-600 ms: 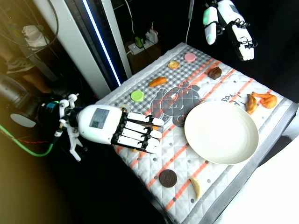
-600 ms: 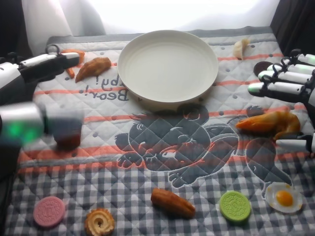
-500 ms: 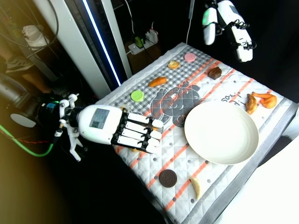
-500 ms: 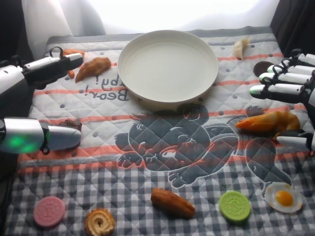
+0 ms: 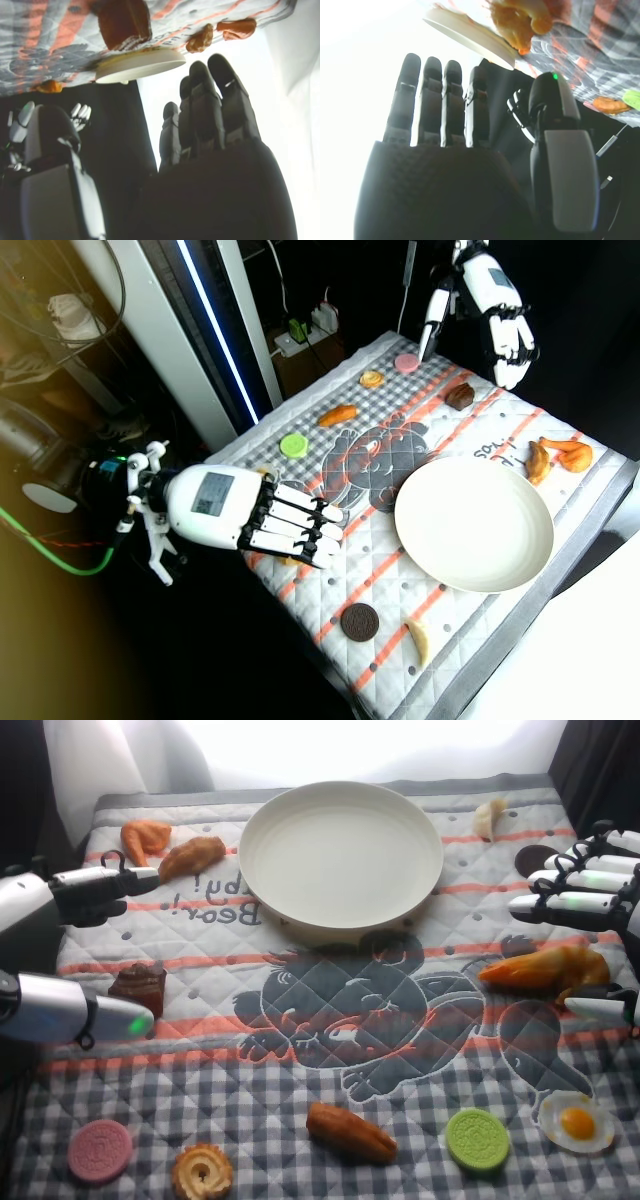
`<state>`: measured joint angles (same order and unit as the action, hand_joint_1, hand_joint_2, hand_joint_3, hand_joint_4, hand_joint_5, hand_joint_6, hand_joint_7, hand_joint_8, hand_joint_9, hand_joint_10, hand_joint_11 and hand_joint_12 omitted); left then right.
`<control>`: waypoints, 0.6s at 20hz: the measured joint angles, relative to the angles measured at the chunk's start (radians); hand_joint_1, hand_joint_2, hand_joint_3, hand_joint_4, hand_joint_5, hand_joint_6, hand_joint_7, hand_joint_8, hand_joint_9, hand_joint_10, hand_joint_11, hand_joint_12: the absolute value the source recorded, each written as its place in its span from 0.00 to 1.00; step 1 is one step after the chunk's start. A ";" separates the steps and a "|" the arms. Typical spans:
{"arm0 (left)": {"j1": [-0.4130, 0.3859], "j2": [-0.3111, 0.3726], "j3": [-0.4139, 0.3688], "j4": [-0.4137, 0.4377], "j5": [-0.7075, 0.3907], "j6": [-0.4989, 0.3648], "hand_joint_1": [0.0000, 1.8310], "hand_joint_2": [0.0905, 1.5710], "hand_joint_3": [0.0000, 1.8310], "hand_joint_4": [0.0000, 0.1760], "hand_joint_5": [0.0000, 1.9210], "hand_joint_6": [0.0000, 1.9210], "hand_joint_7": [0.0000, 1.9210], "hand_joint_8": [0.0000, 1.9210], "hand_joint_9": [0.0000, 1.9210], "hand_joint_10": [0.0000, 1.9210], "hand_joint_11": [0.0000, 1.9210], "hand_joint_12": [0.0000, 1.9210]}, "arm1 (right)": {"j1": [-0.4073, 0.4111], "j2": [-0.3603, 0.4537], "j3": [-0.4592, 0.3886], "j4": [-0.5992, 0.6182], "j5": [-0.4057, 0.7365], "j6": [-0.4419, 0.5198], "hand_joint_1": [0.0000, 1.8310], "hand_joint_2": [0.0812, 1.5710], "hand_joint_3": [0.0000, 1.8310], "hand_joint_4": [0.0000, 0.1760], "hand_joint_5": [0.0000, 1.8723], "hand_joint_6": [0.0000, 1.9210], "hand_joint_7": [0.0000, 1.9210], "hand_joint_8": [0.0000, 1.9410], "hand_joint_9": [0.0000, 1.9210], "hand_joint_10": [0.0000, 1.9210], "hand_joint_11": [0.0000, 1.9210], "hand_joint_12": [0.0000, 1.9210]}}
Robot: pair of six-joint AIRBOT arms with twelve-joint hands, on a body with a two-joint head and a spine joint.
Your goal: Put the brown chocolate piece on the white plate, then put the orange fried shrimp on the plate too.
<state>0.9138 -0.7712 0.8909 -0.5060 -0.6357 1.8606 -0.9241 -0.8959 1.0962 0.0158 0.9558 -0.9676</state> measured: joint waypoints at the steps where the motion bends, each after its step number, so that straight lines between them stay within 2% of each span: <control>1: -0.003 -0.001 0.005 0.003 0.001 0.000 0.50 0.54 0.00 0.62 0.21 0.00 0.37 0.00 0.39 0.02 0.11 0.40 | 0.000 -0.001 0.000 -0.002 0.002 0.000 0.38 0.76 0.00 0.31 0.21 0.00 0.19 0.00 0.18 0.00 0.05 0.31; 4: -0.014 -0.023 0.018 -0.001 0.024 0.010 0.51 0.54 0.00 0.59 0.24 0.00 0.44 0.01 0.45 0.02 0.13 0.41 | 0.000 -0.006 0.000 -0.005 0.001 0.000 0.40 0.75 0.00 0.27 0.22 0.00 0.19 0.00 0.18 0.00 0.06 0.30; 5: -0.019 -0.029 0.018 -0.010 0.034 0.048 0.52 0.55 0.00 0.50 0.25 0.00 0.46 0.01 0.47 0.02 0.12 0.45 | 0.000 -0.006 0.000 -0.004 0.000 0.000 0.40 0.76 0.00 0.27 0.21 0.00 0.19 0.00 0.18 0.00 0.06 0.30; 6: -0.027 -0.035 0.018 -0.035 0.039 0.110 0.52 0.55 0.00 0.51 0.26 0.00 0.46 0.00 0.46 0.02 0.11 0.46 | 0.000 -0.006 0.000 -0.001 0.000 0.000 0.40 0.76 0.00 0.30 0.21 0.00 0.19 0.00 0.18 0.00 0.06 0.30; 7: -0.037 -0.042 0.010 -0.071 0.037 0.195 0.53 0.55 0.00 0.51 0.27 0.00 0.47 0.01 0.47 0.02 0.11 0.46 | 0.000 -0.006 0.000 -0.002 0.000 0.000 0.39 0.76 0.00 0.26 0.22 0.00 0.20 0.00 0.18 0.00 0.06 0.31; 8: -0.041 -0.048 0.005 -0.087 0.031 0.257 0.53 0.55 0.00 0.48 0.27 0.00 0.47 0.01 0.48 0.02 0.11 0.46 | 0.000 -0.006 0.000 -0.002 0.000 0.000 0.41 0.76 0.00 0.16 0.22 0.00 0.20 0.00 0.19 0.00 0.06 0.31; 9: -0.043 -0.056 0.000 -0.097 0.027 0.301 0.51 0.56 0.00 0.55 0.27 0.00 0.47 0.00 0.48 0.02 0.11 0.46 | 0.000 -0.006 0.000 -0.003 0.000 0.000 0.42 0.75 0.00 0.18 0.22 0.00 0.20 0.00 0.19 0.00 0.06 0.31; 11: -0.043 -0.067 -0.001 -0.117 0.035 0.336 0.51 0.55 0.00 0.56 0.28 0.00 0.48 0.01 0.50 0.03 0.12 0.46 | 0.000 -0.006 0.000 -0.004 0.000 0.000 0.41 0.75 0.00 0.21 0.22 0.00 0.20 0.00 0.19 0.00 0.06 0.31; 12: -0.043 -0.067 0.002 -0.127 0.047 0.338 0.51 0.55 0.00 0.57 0.27 0.00 0.48 0.00 0.50 0.02 0.11 0.46 | -0.003 -0.006 0.000 -0.003 0.001 0.000 0.39 0.76 0.00 0.16 0.22 0.00 0.21 0.00 0.19 0.00 0.06 0.31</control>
<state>0.8703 -0.8383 0.8928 -0.6334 -0.5892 2.1986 -0.9272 -0.9020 1.0962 0.0128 0.9565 -0.9676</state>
